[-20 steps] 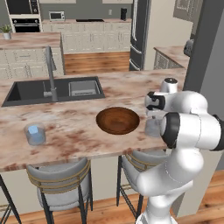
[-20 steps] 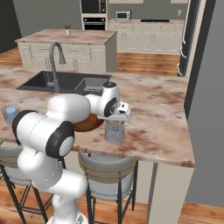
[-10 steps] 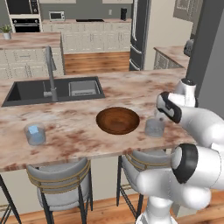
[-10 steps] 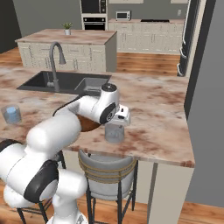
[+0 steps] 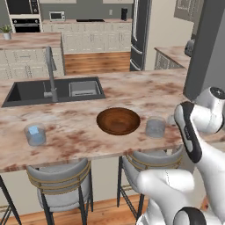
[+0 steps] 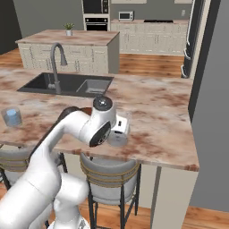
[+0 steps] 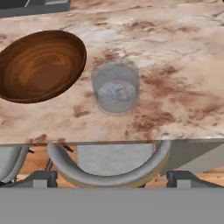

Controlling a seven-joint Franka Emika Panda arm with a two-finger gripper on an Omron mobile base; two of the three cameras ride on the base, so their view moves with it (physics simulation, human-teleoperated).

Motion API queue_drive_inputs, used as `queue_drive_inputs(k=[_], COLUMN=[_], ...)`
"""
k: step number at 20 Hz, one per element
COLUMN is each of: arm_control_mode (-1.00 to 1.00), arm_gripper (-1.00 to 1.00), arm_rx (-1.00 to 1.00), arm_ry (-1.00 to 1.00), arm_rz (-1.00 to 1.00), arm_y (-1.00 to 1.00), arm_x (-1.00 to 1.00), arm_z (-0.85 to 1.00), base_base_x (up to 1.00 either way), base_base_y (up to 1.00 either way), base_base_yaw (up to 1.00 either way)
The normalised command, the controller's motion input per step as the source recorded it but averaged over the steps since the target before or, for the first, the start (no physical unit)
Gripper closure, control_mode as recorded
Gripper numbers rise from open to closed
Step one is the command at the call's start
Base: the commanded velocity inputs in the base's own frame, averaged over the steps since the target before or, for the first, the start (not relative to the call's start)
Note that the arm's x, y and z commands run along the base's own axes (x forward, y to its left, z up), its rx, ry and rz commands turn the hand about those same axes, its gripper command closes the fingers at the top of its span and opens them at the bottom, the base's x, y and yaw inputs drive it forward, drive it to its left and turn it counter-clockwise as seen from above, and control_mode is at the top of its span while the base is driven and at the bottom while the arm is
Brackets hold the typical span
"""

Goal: There are four ice cubes in the ice bowl. Place two ice cubes in each glass of water.

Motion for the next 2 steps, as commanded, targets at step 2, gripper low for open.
queue_drive_inputs(k=[2], arm_control_mode=[-1.00], arm_gripper=[-1.00], arm_rx=[0.00], arm_ry=[-0.25], arm_rz=[0.00], arm_y=[0.10], arm_x=[-1.00], arm_z=[0.60], base_base_x=[0.00], base_base_y=[0.00], base_base_yaw=[0.00])
